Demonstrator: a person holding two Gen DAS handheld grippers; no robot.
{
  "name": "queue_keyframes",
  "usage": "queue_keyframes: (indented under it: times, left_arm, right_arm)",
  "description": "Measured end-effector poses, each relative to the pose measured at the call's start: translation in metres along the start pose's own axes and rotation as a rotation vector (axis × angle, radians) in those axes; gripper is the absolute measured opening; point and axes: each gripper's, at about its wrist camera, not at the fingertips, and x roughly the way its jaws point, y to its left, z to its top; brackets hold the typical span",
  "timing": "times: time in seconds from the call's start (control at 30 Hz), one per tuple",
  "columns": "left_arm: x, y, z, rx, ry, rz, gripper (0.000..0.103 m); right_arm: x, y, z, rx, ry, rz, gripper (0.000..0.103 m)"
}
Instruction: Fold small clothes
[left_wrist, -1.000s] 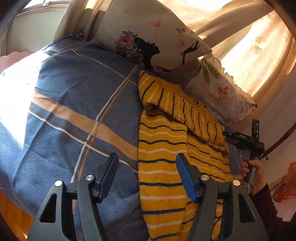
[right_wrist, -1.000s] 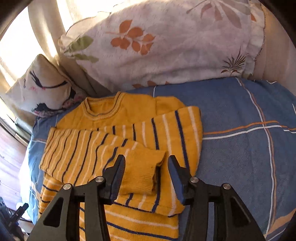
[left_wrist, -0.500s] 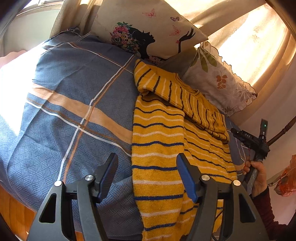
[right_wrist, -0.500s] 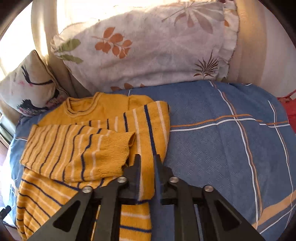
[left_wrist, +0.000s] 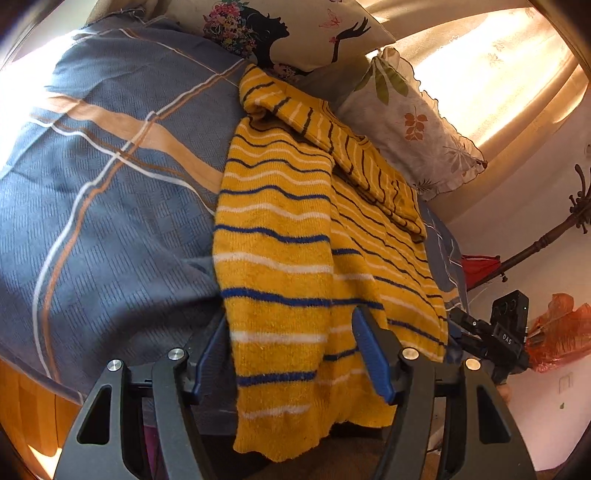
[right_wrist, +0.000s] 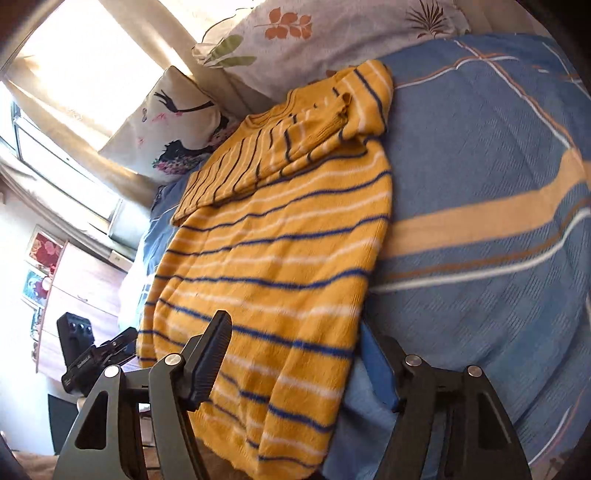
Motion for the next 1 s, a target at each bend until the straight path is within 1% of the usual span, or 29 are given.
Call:
queue_keyframes:
  times: [0.03, 0.13, 0.17, 0.2, 0.27, 0.3, 0.4, 0.43, 0.47, 0.5, 0.53, 0.57, 0.63, 0.67, 0.7, 0.77, 0.8, 0.9, 1.0]
  left_arm:
    - [0.001, -0.001, -0.006, -0.001, 0.008, -0.010, 0.064]
    - [-0.002, -0.009, -0.020, 0.042, 0.012, -0.013, 0.064]
    - [-0.002, -0.012, -0.025, 0.050, 0.022, -0.030, 0.064]
    - [-0.001, -0.013, -0.029, 0.053, 0.033, -0.050, 0.064]
    - [0.004, -0.016, -0.034, 0.065, 0.064, -0.073, 0.064]
    - [0.007, -0.018, -0.036, 0.067, 0.075, -0.078, 0.064]
    - [0.013, -0.018, -0.035, 0.044, 0.095, -0.108, 0.064]
    - [0.014, -0.018, -0.035, 0.040, 0.098, -0.106, 0.061]
    - [0.015, -0.019, -0.035, 0.039, 0.103, -0.092, 0.056]
    - [0.016, -0.019, -0.035, 0.039, 0.110, -0.072, 0.034]
    - [0.018, -0.019, -0.034, 0.040, 0.119, -0.053, 0.008]
    - [0.018, -0.018, -0.033, 0.037, 0.125, -0.041, 0.008]
    - [0.009, -0.019, -0.032, 0.034, 0.102, -0.044, 0.008]
    - [0.002, -0.018, -0.032, 0.036, 0.086, -0.051, 0.008]
    - [-0.007, -0.019, -0.031, 0.041, 0.066, -0.056, 0.008]
    - [-0.027, -0.020, -0.029, 0.051, 0.022, -0.059, 0.008]
    - [-0.037, -0.021, -0.028, 0.056, 0.001, -0.063, 0.008]
    - [-0.056, -0.019, -0.023, 0.048, -0.045, -0.092, 0.008]
    - [-0.059, -0.023, -0.008, 0.034, -0.066, -0.143, 0.008]
  right_arm:
    - [0.001, 0.001, -0.007, -0.001, 0.002, 0.013, 0.073]
    - [-0.004, 0.008, -0.026, -0.014, -0.001, 0.047, 0.074]
    - [-0.009, 0.009, -0.031, -0.011, -0.008, 0.067, 0.074]
    - [-0.013, 0.010, -0.035, -0.008, -0.010, 0.094, 0.074]
    - [-0.016, 0.010, -0.043, 0.005, 0.017, 0.177, 0.074]
    - [-0.016, 0.011, -0.048, 0.002, 0.026, 0.194, 0.074]
    - [-0.010, 0.010, -0.059, -0.006, 0.073, 0.160, 0.074]
    - [-0.006, 0.009, -0.064, -0.002, 0.089, 0.159, 0.074]
    - [-0.002, 0.009, -0.069, 0.001, 0.104, 0.168, 0.074]
    - [0.003, 0.010, -0.073, 0.005, 0.119, 0.179, 0.074]
    - [0.006, 0.010, -0.077, 0.007, 0.133, 0.183, 0.074]
    - [0.012, 0.012, -0.081, 0.004, 0.147, 0.183, 0.071]
    - [0.025, 0.019, -0.087, -0.020, 0.174, 0.155, 0.048]
    - [0.030, 0.022, -0.089, -0.030, 0.192, 0.143, 0.021]
    - [0.033, 0.024, -0.091, -0.036, 0.204, 0.138, 0.012]
    - [0.025, 0.030, -0.091, -0.063, 0.182, 0.131, 0.011]
    - [0.017, 0.034, -0.091, -0.073, 0.164, 0.144, 0.011]
    - [-0.014, 0.046, -0.085, -0.090, 0.095, 0.211, 0.011]
    - [-0.034, 0.060, -0.071, -0.119, 0.038, 0.273, 0.011]
